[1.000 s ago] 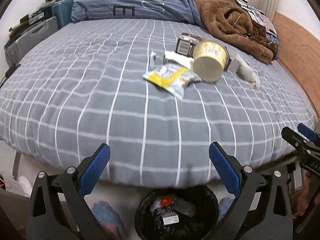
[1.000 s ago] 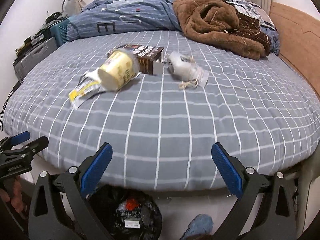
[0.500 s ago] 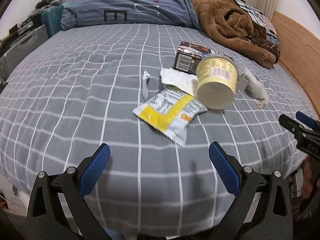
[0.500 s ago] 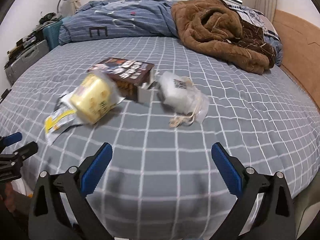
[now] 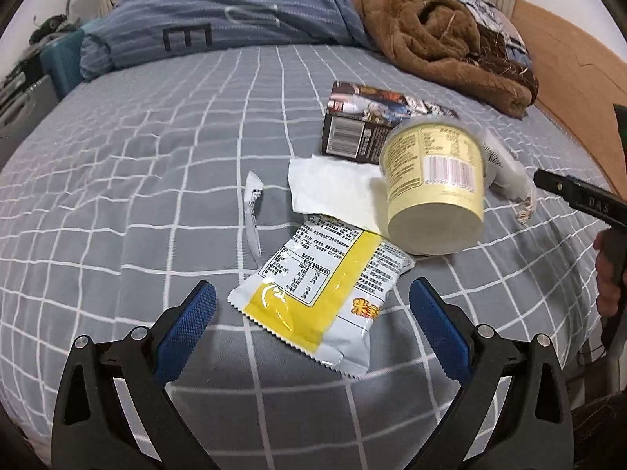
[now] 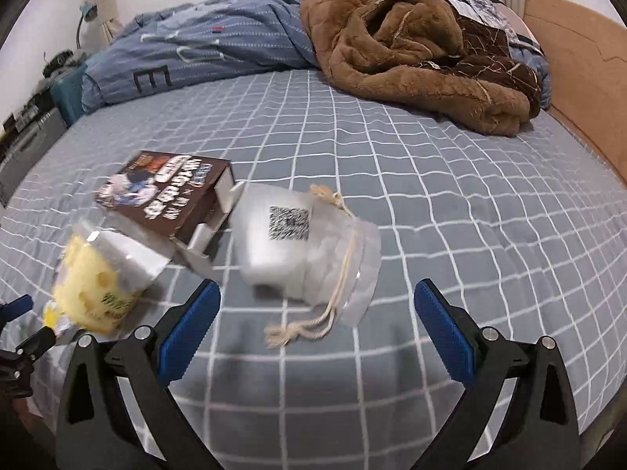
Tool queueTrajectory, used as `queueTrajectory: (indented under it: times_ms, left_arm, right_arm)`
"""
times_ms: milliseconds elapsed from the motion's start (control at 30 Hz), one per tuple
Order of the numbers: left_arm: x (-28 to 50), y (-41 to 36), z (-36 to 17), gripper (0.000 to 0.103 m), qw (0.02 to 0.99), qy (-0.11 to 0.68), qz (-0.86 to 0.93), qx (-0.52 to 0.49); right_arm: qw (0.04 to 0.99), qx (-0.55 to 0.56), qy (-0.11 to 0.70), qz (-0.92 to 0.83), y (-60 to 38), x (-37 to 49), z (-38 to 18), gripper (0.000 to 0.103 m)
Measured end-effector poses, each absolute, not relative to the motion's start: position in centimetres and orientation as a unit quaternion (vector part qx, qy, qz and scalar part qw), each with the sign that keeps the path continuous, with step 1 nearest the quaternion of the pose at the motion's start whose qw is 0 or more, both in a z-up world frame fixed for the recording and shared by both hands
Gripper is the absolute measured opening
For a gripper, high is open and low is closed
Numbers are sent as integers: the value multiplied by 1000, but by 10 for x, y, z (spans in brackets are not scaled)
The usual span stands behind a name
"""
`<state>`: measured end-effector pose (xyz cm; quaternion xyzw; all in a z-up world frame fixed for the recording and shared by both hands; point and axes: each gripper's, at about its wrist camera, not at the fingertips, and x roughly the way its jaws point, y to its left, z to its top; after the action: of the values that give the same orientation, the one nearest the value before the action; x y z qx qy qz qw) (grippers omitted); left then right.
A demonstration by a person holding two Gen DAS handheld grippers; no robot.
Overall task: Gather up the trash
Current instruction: 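Grasp the white drawstring bag with the right tool while the left tool grasps the yellow snack wrapper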
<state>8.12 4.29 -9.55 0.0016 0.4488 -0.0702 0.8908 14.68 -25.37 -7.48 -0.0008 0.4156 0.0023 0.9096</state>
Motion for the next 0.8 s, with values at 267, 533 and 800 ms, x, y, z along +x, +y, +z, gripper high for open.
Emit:
queueTrajectory:
  times_ms: [267,533,800]
  left_arm:
    - [99,42,-106,96,879,471,-74,-7]
    - [103,29,-116,66,862,501,-77,9]
    - [101,25,-117,26,855,512,-83,5]
  right_arm:
    - [906,-3,422,22,-246,177,-80,95]
    - [888,29,458,43,-252,197,-94,75]
    - [874,29,481,57,-250,201,-103,36]
